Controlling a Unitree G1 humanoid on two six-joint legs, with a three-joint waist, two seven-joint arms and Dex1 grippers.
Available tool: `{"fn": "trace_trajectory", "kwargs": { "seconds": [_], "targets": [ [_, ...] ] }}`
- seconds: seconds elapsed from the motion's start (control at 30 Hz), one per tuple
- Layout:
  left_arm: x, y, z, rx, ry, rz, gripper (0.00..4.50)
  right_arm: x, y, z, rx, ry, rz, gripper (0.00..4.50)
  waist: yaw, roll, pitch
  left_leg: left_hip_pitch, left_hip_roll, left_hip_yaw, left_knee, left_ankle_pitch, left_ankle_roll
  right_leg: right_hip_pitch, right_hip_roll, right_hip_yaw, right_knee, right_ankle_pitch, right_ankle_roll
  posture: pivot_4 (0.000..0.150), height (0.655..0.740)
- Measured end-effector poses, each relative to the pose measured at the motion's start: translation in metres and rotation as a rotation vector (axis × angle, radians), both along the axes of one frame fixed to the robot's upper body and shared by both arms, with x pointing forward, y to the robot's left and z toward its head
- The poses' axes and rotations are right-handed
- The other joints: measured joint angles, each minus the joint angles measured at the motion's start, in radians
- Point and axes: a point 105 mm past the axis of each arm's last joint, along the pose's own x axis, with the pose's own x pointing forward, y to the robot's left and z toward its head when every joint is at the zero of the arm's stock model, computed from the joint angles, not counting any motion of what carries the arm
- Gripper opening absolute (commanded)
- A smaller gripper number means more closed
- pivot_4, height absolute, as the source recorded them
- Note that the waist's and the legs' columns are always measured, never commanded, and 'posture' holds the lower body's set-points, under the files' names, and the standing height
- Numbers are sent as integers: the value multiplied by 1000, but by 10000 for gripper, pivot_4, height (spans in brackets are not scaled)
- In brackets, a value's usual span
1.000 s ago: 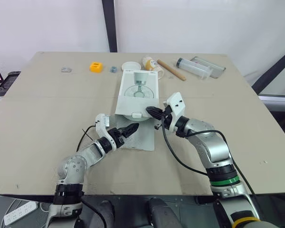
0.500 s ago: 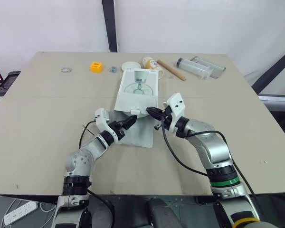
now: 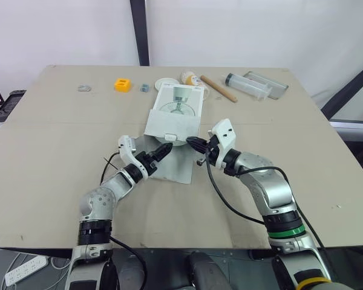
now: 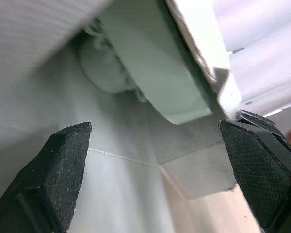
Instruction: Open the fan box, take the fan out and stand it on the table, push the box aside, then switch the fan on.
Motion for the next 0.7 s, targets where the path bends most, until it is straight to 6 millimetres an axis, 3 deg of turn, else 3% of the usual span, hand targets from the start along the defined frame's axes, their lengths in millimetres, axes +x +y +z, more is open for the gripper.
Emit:
{"fn": "trace_trajectory", "kwargs": {
  "seconds": [0.37,0.7],
  "targets": [
    [8,2,11,-97,0,55,44654,0,0,0,0,0,-1,0,0,0,0,0,0,0,0,0,0,0,0,0,-1,0,0,1500,7400],
    [8,-2,4,-62,20,39,44654,0,0,0,1,-2,-2,0,0,0,0,0,0,0,0,0,0,0,0,0,-1,0,0,1500,7400]
  ]
}}
